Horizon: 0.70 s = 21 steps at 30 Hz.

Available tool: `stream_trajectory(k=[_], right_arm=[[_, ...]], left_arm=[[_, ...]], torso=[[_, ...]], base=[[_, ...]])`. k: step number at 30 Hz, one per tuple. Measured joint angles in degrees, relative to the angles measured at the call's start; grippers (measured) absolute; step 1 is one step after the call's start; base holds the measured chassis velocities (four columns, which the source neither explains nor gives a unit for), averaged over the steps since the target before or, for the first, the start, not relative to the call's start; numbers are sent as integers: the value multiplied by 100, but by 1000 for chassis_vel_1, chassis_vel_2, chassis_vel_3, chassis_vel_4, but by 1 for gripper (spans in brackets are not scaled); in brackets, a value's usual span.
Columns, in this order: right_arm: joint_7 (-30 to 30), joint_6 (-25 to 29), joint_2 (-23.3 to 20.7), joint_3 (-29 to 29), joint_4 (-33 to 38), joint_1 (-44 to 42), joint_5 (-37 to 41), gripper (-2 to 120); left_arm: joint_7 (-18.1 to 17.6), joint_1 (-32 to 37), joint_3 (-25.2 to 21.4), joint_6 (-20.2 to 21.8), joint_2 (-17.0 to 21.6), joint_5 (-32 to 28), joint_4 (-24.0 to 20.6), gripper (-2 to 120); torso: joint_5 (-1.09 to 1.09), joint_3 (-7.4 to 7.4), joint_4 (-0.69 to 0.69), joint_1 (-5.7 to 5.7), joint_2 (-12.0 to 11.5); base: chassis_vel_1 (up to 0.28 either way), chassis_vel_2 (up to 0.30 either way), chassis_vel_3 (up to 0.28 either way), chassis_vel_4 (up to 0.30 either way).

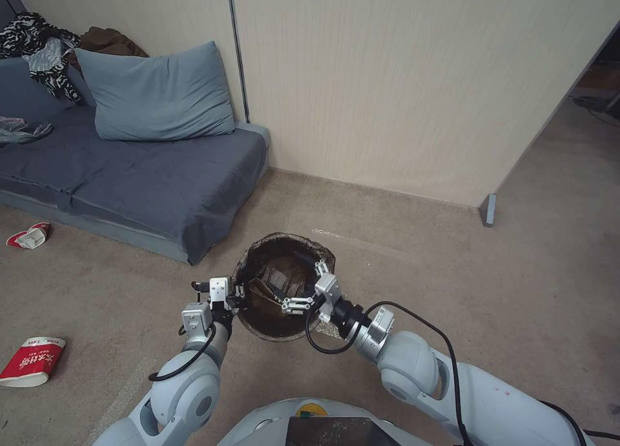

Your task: Pick up the trash bin, then pick up the garbage from the floor and place it into the trash bin.

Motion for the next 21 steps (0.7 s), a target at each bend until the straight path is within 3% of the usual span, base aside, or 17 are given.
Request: stream_trajectory(k=[4,7,12,15,21], right_arm=[[139,-35,11,419,232,-123,137,100],[367,-261,-11,1415,612,-417,377,100],[616,-502,-65,2212,881,-660,625,100],[1145,-838,-65,2926,1119,-1009,732,100],[1443,-1013,163,3543,1112,-1558,531,100]], left_arm=[[9,0,-14,-3,-11,24,10,0],[44,3,-29,-17,-24,105,11,0],[67,3,-37,-7,-27,198,12,0],[96,41,-38,2,-26,253,12,0],[108,59,-64,-32,-6,300,-3,0]], torso=[[0,0,0,0,0],[-1,0,-1,0,0],[0,0,-2,0,0],[0,0,1,0,0],[0,0,-1,0,0]], base=[[0,0,0,0],[0,0,0,0],[0,0,0,0],[0,0,0,0],[0,0,0,0]])
